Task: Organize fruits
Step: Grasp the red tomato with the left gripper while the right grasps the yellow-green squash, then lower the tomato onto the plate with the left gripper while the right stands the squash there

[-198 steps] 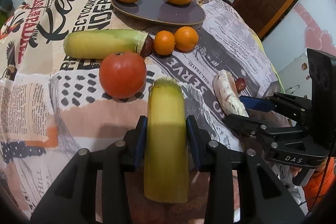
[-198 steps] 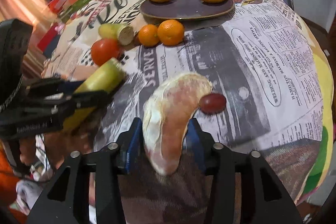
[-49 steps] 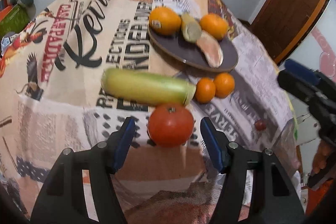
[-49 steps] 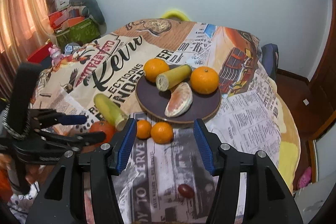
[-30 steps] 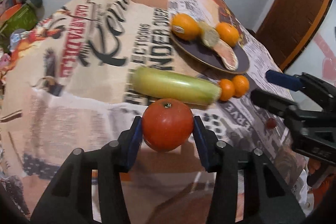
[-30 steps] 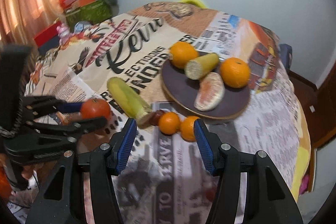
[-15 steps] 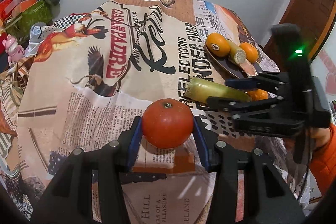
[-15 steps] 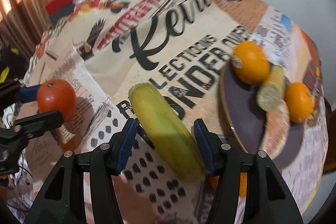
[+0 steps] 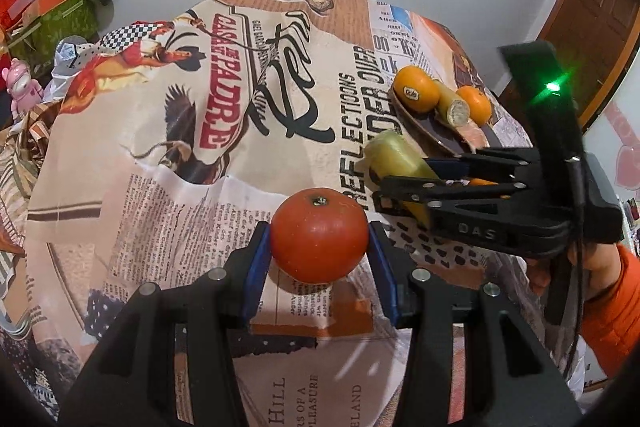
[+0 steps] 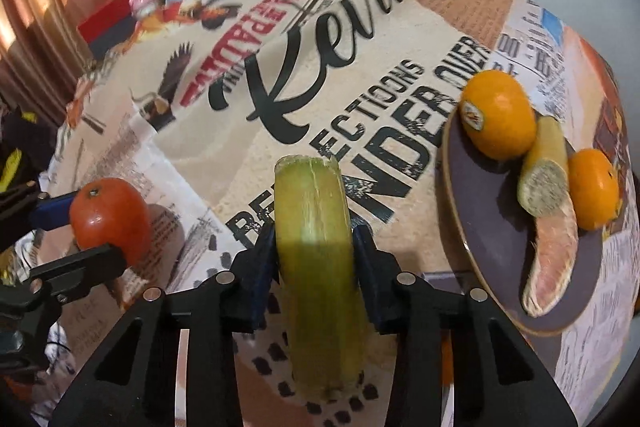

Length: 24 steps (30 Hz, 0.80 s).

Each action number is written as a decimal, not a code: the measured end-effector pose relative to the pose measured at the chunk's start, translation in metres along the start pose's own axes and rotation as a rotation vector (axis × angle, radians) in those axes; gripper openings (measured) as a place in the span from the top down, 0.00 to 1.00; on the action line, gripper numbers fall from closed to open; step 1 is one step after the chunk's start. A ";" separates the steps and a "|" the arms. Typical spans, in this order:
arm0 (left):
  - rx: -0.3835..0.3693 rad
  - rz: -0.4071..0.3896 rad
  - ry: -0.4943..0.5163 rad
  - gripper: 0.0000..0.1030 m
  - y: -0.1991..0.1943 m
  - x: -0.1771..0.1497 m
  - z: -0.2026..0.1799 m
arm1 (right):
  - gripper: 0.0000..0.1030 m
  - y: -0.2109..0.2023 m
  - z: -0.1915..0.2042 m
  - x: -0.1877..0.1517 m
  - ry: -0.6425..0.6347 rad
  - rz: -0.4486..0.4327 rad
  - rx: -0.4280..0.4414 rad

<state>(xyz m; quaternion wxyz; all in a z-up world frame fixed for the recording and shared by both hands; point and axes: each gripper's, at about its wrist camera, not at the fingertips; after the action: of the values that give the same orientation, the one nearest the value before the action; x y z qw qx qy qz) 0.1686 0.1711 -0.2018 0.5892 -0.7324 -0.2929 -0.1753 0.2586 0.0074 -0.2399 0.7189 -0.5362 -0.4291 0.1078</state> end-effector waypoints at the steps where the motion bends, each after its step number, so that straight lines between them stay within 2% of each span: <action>1: -0.001 -0.006 0.002 0.54 -0.002 0.001 -0.002 | 0.67 -0.009 -0.003 -0.003 0.017 -0.022 0.003; 13: -0.022 -0.063 0.054 0.54 -0.022 0.017 -0.048 | 0.67 -0.097 -0.035 -0.025 0.107 -0.223 -0.008; 18: -0.045 -0.071 0.066 0.54 -0.020 0.026 -0.072 | 0.67 -0.128 -0.056 -0.035 0.127 -0.292 -0.082; 24: -0.052 -0.067 0.091 0.54 -0.010 0.039 -0.098 | 0.67 -0.147 -0.087 -0.046 0.168 -0.329 -0.147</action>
<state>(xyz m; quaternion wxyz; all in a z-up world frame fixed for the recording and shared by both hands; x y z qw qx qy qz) 0.2009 0.0867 -0.1472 0.5765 -0.7284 -0.2857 -0.2356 0.2493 -0.1392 -0.1408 0.7191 -0.5169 -0.4561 -0.0879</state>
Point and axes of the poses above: each gripper's, at about its wrist camera, not at the fingertips, and y roughly the way its jaws point, z to its left, x to its top, and after that the axes turned 3 degrees about -x, right-handed
